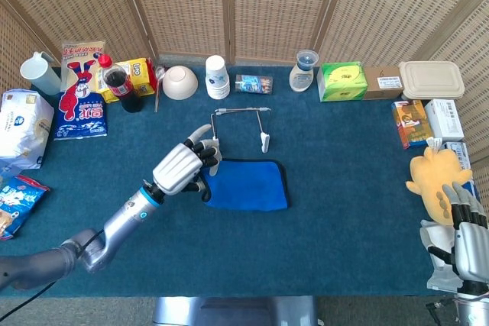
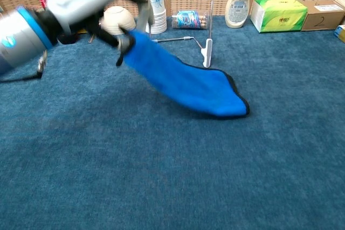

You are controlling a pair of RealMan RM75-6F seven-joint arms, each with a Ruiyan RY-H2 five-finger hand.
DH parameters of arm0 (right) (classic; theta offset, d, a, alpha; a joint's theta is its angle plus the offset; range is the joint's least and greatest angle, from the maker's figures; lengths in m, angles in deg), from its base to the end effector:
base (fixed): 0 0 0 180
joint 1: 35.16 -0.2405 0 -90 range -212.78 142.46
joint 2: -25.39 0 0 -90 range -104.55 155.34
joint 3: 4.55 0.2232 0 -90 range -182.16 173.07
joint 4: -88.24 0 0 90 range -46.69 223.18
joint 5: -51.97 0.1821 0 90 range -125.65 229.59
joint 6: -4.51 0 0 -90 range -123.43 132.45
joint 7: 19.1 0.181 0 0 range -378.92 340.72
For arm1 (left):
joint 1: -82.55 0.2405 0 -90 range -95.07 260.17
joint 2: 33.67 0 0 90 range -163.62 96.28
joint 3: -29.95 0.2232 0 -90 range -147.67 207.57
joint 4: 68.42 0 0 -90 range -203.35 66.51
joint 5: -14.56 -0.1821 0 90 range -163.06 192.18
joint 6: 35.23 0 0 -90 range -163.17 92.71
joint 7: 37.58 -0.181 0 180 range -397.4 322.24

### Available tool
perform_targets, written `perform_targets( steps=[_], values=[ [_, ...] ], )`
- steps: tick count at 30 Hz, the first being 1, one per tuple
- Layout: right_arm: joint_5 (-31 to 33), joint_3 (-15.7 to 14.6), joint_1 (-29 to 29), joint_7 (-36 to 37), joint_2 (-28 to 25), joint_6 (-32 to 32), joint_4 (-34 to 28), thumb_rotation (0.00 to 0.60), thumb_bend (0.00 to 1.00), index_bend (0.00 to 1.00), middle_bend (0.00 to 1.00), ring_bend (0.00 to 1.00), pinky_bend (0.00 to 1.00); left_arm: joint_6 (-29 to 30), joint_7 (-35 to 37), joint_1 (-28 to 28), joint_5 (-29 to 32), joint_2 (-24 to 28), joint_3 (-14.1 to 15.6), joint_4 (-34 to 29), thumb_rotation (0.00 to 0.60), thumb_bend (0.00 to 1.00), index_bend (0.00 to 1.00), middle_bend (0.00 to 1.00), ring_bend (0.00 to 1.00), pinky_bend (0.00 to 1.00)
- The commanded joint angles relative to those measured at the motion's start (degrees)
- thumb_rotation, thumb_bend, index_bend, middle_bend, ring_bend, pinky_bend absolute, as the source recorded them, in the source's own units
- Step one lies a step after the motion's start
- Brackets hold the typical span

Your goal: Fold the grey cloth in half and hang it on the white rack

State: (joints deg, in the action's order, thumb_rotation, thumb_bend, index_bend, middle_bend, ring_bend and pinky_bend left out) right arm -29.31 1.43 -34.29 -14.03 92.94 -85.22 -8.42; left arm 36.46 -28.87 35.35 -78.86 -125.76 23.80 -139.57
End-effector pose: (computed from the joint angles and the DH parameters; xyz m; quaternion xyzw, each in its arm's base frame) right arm -0.2779 -0.1930 0.1753 0.4768 -0.4546 0.4478 0.6046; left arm -0.0490 0.3401 0.0203 -0.7400 -0.2436 -0.5590 0.2839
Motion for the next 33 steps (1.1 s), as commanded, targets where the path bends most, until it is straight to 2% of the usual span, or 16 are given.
perform_targets(
  steps=[1, 4, 7, 10, 14, 22, 33],
  values=[
    [-0.2, 0.02, 0.02, 1.38, 0.5, 0.14, 1.04, 0.6, 0.31, 0.05, 0.06, 0.0, 0.0, -2.22, -6.46, -0.85, 5.52, 10.33, -6.4, -16.28, 0.6, 0.33, 0.78, 0.45, 0.29, 0.01],
    [-0.41, -0.1, 0.08, 3.07, 0.91, 0.37, 2.15, 0.6, 0.31, 0.05, 0.06, 0.0, 0.0, -4.31, -12.01, -1.86, 10.28, 14.92, -10.69, -24.36, 0.6, 0.33, 0.78, 0.45, 0.29, 0.0],
    [-0.54, -0.17, 0.16, 4.62, 1.18, 0.56, 3.19, 0.6, 0.31, 0.04, 0.06, 0.0, 0.0, -6.28, -16.66, -2.95, 15.94, 17.96, -14.39, -29.78, 0.6, 0.34, 0.78, 0.45, 0.29, 0.0],
    [-0.8, -0.29, 0.22, 6.04, 1.52, 0.7, 4.06, 0.6, 0.31, 0.04, 0.06, 0.0, 0.0, -7.88, -19.85, -4.03, 22.23, 19.72, -17.29, -33.49, 0.6, 0.35, 0.78, 0.45, 0.29, 0.0],
    [-1.2, -0.46, 0.43, 7.72, 2.03, 0.54, 5.07, 0.6, 0.31, 0.04, 0.06, 0.0, 0.0, -8.75, -22.61, -5.17, 29.27, 20.72, -19.57, -36.42, 0.6, 0.36, 0.78, 0.45, 0.29, 0.0],
    [-1.19, -0.75, 1.04, 10.29, 2.27, 0.56, 6.73, 0.6, 0.31, 0.04, 0.06, 0.0, 0.0, -8.98, -26.92, -7.56, 38.49, 20.6, -20.93, -37.22, 0.6, 0.37, 0.78, 0.45, 0.29, 0.0],
    [-0.14, -0.87, 1.88, 12.18, 2.65, 0.94, 8.26, 0.6, 0.31, 0.04, 0.06, 0.0, 0.0, -10.58, -31.7, -13.84, 49.12, 17.11, -22.68, -31.18, 0.6, 0.38, 0.78, 0.44, 0.29, 0.0]
  ],
)
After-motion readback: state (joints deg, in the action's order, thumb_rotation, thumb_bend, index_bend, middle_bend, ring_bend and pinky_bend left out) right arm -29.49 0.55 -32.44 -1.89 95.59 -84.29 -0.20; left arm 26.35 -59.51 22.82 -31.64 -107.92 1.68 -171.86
